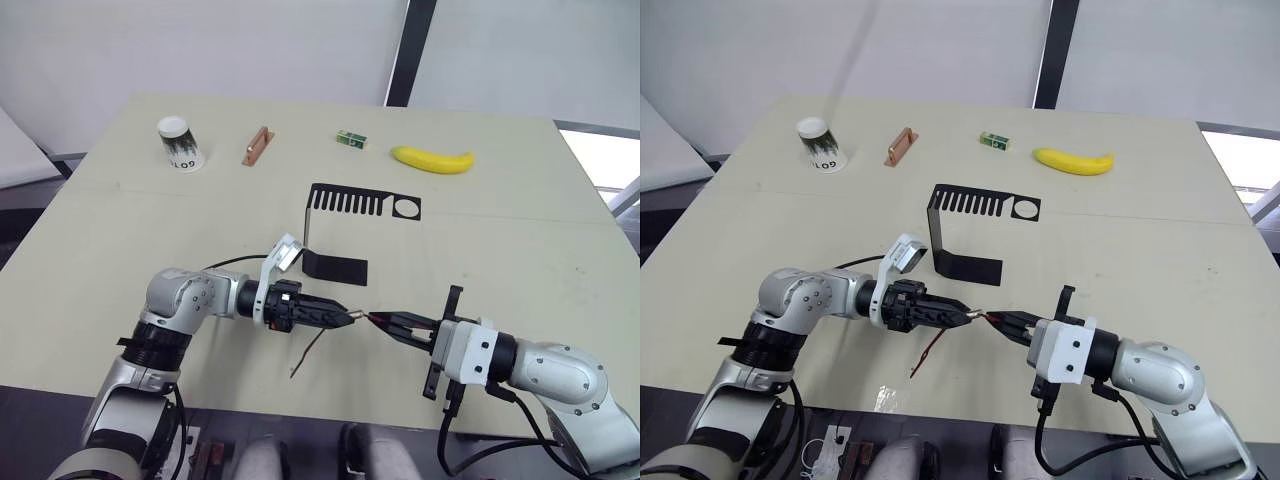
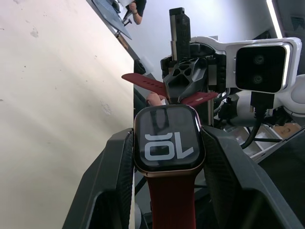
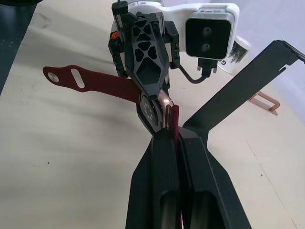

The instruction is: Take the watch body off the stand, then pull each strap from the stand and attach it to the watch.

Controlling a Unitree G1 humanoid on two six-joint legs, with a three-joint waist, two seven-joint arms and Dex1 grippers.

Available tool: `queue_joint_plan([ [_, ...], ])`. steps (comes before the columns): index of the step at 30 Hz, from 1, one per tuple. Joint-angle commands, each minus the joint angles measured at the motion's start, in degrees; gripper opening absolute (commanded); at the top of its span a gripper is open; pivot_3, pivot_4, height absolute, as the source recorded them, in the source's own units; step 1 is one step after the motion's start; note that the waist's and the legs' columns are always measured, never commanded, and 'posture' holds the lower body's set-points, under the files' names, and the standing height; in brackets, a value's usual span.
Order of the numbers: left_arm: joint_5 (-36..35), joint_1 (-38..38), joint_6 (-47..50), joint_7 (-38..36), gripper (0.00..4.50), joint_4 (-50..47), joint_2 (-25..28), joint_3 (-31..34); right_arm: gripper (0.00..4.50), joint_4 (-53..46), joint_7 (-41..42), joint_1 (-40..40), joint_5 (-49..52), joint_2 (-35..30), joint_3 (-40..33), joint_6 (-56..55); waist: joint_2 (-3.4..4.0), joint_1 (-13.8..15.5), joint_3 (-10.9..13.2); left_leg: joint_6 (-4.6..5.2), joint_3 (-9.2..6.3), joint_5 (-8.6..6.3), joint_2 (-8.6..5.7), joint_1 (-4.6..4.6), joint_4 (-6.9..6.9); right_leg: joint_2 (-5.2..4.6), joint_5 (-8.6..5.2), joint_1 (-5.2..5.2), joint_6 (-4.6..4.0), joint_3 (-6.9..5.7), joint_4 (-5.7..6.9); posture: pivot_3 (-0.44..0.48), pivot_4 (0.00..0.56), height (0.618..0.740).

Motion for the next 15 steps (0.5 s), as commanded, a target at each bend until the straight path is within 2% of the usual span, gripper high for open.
queue_joint_plan([
  [1, -0.1, 0.1, -0.5, 0.3, 1.58, -1.8, -0.5, 0.1, 0.00, -1.4, -0.2, 0.2, 0.9, 0.1, -0.5, -1.4, 0.00, 0.0, 0.0, 0.00, 0.00, 0.00, 0.00, 0.00, 0.00, 0.00, 0.00, 0.00, 0.00, 0.00, 0.00, 0.000, 0.150, 0.740],
  [15, -0.5, 0.9, -0.4, 1.3, 1.58, -3.0, -0.8, 0.1, 0.00, -0.8, 0.1, 0.4, 0.7, -0.2, 0.1, -1.0, -0.01, 0.0, 0.0, 0.00, -0.01, 0.00, 0.00, 0.00, -0.01, -0.01, 0.00, 0.00, 0.00, 0.00, 0.00, 0.000, 0.150, 0.740],
])
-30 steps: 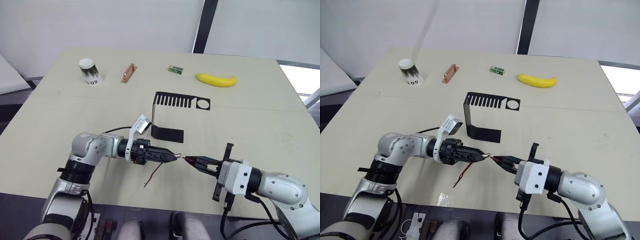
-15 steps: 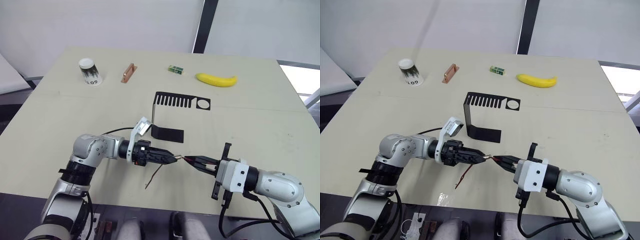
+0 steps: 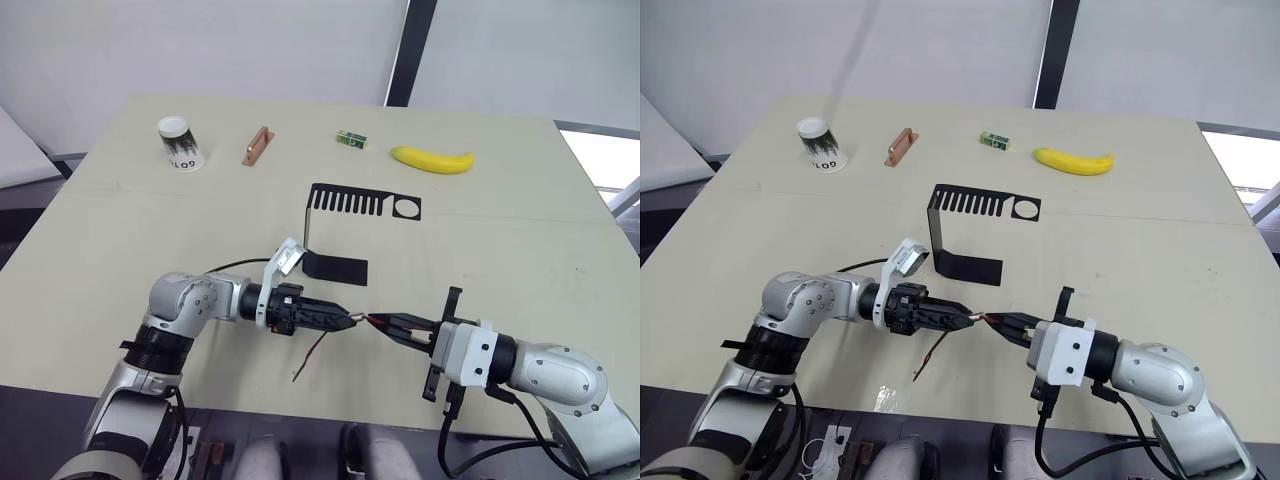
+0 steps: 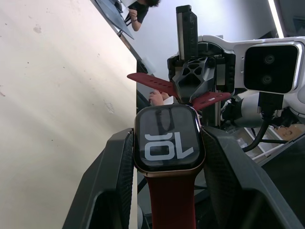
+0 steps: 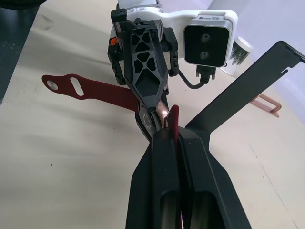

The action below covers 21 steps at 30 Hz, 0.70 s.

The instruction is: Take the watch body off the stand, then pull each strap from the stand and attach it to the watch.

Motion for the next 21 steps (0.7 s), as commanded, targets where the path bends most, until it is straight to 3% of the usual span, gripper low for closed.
queue_joint_plan([
  [1, -0.6, 0.1, -0.3, 0.1, 1.58, -2.8, -0.3, 0.3, 0.00, -0.8, 0.1, 0.1, 0.5, -0.2, -0.1, -0.8, 0.00, 0.0, 0.0, 0.00, 0.00, 0.00, 0.00, 0.00, 0.00, 0.00, 0.00, 0.00, 0.00, 0.00, 0.00, 0.000, 0.150, 0.740],
  [21, 0.0, 0.9, -0.9, 0.4, 1.58, -2.4, 0.3, 0.4, 0.00, -0.9, 1.1, 2.3, 3.6, -0.7, -2.5, -4.0, 0.00, 0.0, 0.0, 0.00, -0.01, -0.01, 0.00, 0.00, -0.02, -0.01, 0.00, 0.00, 0.00, 0.00, -0.01, 0.000, 0.150, 0.740],
])
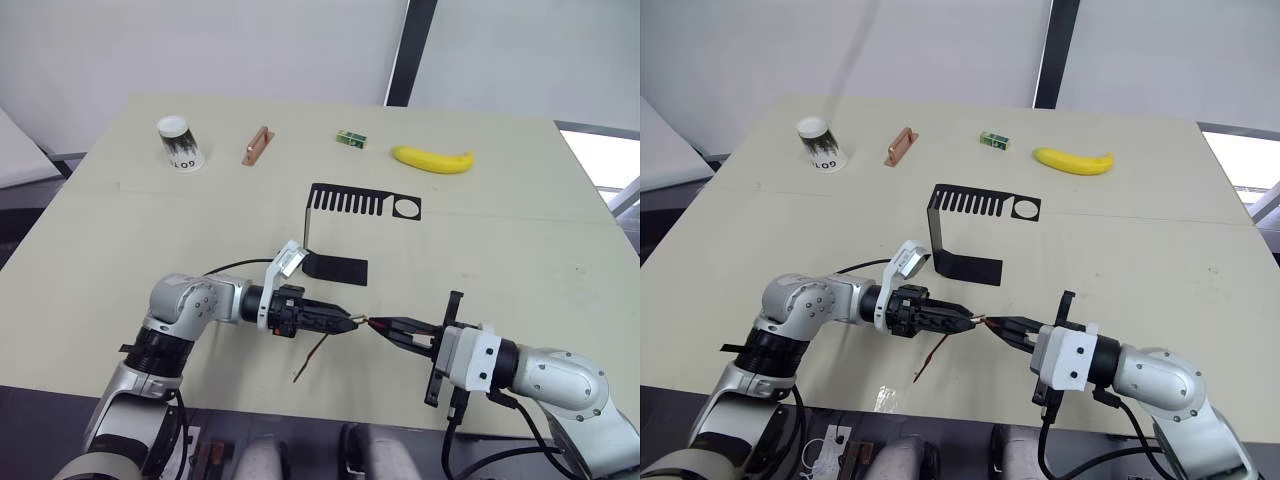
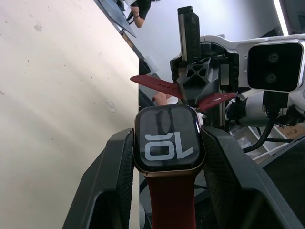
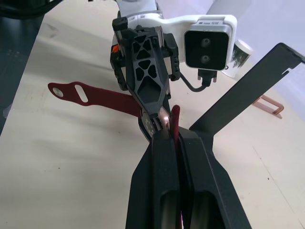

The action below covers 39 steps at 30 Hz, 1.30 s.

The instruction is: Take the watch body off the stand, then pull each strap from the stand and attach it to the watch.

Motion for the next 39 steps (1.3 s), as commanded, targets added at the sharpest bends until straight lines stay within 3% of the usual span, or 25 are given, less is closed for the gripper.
queue_joint_plan([
  [1, 0.0, 0.1, -0.8, -0.6, 1.58, -0.9, 0.4, 0.3, 0.00, -0.9, 1.0, 0.4, 1.3, -0.8, -1.4, -1.6, 0.00, 0.0, 0.0, 0.00, 0.00, 0.00, 0.00, 0.00, 0.00, 0.00, 0.00, 0.00, 0.00, 0.00, 0.00, 0.000, 0.150, 0.740],
  [39, -0.4, 0.9, -0.4, 0.7, 1.58, -2.7, -0.1, 0.2, 0.00, 1.0, 0.1, -0.5, -1.1, -0.1, 1.0, -1.9, -0.01, 0.0, 0.1, 0.00, -0.02, -0.01, 0.00, -0.01, -0.01, -0.02, 0.00, 0.00, 0.00, 0.00, -0.01, 0.000, 0.150, 0.740],
])
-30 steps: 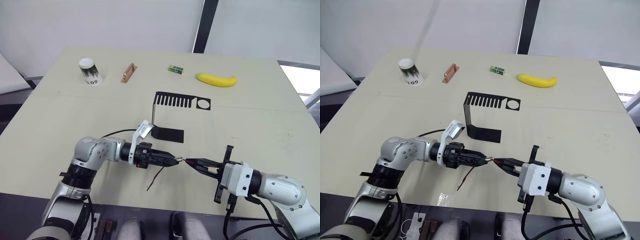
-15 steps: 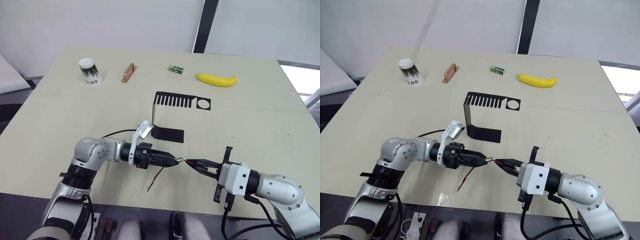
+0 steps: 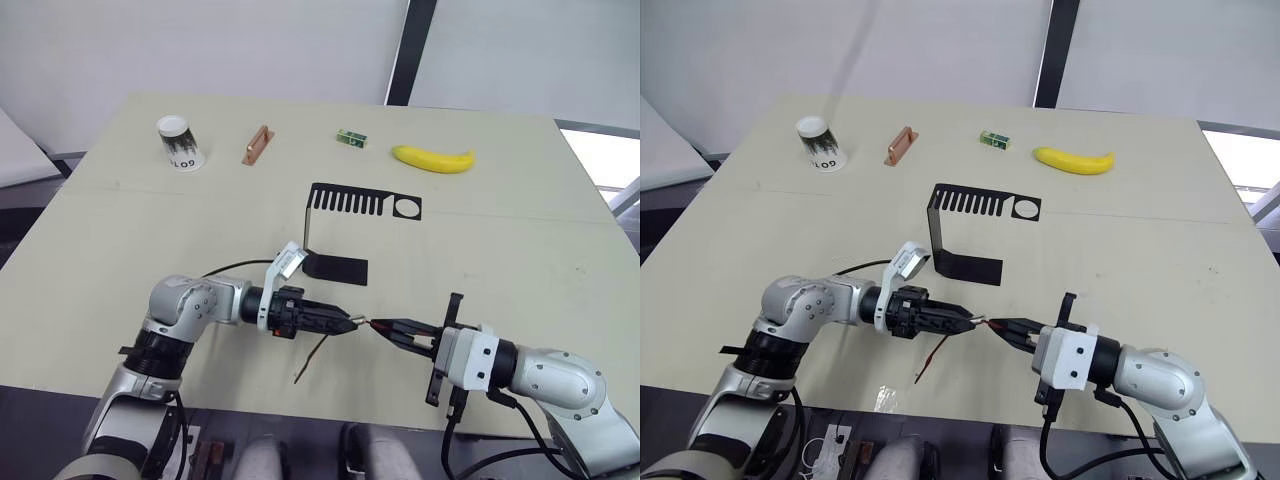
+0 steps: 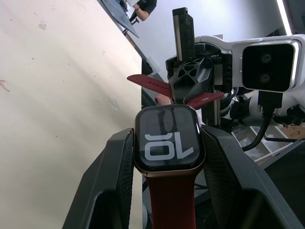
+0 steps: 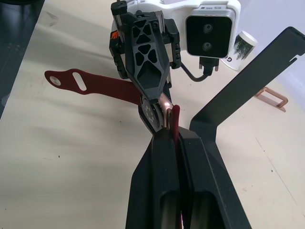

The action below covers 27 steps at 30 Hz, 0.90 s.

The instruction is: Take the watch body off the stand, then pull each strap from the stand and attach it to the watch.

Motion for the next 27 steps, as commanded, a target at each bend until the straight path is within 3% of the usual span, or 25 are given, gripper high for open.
queue_joint_plan([
  [1, -0.5, 0.1, -0.2, 0.0, 1.58, -2.3, -0.1, 0.2, 0.00, -1.3, 0.0, -0.4, 0.6, 0.2, 0.1, -0.8, 0.00, 0.0, 0.0, 0.00, 0.00, 0.00, 0.00, 0.00, 0.00, 0.00, 0.00, 0.00, 0.00, 0.00, 0.00, 0.000, 0.150, 0.740],
  [27, -1.3, 0.5, 0.1, 0.5, 1.58, -2.8, -0.5, 0.6, 0.00, -0.2, -0.1, -0.6, -0.5, -0.2, 0.8, -0.3, 0.03, 0.0, 0.2, 0.00, 0.00, 0.00, 0.00, 0.00, -0.01, 0.00, 0.00, 0.00, 0.00, -0.01, -0.01, 0.000, 0.150, 0.740],
])
